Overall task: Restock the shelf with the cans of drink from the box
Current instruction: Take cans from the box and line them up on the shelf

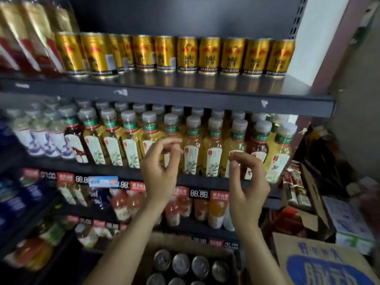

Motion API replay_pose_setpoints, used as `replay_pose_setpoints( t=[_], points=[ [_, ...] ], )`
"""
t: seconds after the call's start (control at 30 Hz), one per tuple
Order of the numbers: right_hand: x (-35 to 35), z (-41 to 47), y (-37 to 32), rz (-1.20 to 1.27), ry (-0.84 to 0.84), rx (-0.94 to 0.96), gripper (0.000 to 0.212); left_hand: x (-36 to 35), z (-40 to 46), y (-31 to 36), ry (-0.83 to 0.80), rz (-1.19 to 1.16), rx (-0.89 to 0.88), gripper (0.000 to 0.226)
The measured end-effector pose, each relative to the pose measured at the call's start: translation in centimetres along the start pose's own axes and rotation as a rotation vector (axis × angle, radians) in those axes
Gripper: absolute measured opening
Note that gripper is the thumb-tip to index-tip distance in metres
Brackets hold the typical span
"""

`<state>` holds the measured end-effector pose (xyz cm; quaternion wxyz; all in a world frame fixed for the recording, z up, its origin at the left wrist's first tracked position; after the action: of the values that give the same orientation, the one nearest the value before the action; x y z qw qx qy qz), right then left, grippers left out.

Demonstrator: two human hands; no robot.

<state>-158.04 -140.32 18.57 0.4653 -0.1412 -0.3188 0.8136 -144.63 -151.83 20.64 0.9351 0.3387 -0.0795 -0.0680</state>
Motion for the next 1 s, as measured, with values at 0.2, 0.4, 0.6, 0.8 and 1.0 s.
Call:
replay_pose_setpoints(
  t=[0.2,0.4,0.6,0.8,1.0],
  points=[
    [-3.4,-11.5,4.8,-0.023,-0.691,-0.387,0.02,6.8,-13.0,-10.0,-0.405,0.226,0.511,0.011],
    [-5.6,-22.0,9.7,-0.188,-1.016,-0.673,0.031,13.8,-24.4,-15.5,-0.691,0.446,0.742,0.022],
    [-9.5,-28.7,10.3,-0.488,-1.463,-0.416,0.043,15.0,-29.4,-17.3,-1.237,0.792,0.499,0.046],
    [-15.9,-32.8,8.5,-0.491,-1.599,-0.122,0.052,17.0,-29.8,-19.3,-1.576,1.005,0.419,0.062],
    [-19.3,-36.3,9.0,-0.793,-1.608,-0.015,0.072,16.2,-30.0,-19.8,-1.686,1.105,0.409,0.061]
  ],
)
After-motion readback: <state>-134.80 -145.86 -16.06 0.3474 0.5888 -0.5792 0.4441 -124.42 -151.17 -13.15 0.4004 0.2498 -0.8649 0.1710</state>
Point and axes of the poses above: each hand's wrist, its own z-axis towards the middle knuckle, its own x-axis out of the back of the hand, y = z × x, the point moved 4 cm from there along z, towards the middle knuckle, and after that the axes turned 5 degrees about -y, right-handed, at the moved point
